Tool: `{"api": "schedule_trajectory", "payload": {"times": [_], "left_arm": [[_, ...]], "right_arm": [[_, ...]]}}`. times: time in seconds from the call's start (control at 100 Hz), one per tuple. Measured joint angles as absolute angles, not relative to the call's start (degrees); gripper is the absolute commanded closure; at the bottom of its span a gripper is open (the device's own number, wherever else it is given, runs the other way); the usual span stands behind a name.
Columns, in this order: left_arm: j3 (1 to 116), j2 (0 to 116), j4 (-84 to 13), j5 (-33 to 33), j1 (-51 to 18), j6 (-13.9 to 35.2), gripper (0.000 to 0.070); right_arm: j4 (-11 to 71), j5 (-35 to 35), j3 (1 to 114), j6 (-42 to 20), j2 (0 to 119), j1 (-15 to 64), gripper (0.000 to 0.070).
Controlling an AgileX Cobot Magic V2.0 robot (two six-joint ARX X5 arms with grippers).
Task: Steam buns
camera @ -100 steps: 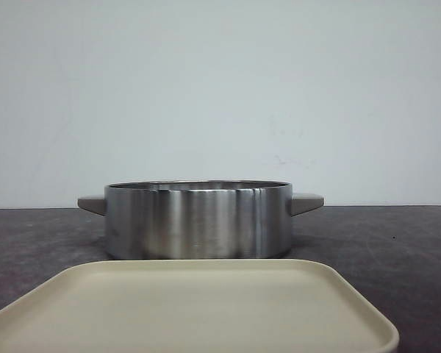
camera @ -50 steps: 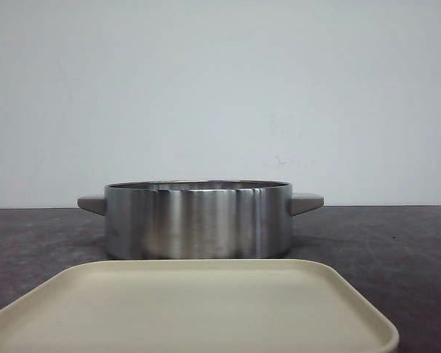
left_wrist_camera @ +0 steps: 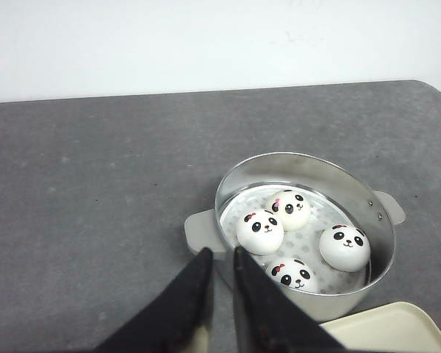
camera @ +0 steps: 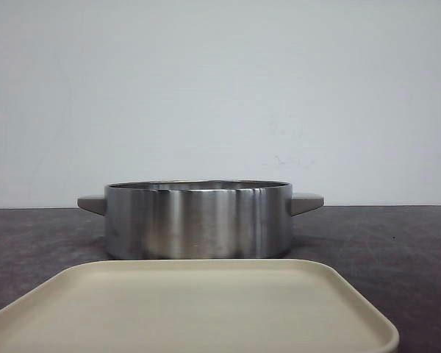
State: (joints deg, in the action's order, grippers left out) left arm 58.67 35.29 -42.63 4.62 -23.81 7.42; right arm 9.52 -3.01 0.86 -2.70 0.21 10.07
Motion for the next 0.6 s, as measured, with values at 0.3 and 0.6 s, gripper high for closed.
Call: {"api": "schedule_trajectory", "payload": {"times": [0.3, 0.6], "left_arm": [[47.64, 27.75, -32.05, 5.85, -17.87, 4.08, 0.0700], [13.74, 10.02, -5.69, 5.52, -9.89, 15.44, 0.0700]], "right_arm": [[9.52, -3.01, 0.86, -2.70, 0.21, 10.07, 0.0693], [9.52, -3.01, 0.86, -2.63, 0.21, 10.07, 0.0693]]}}
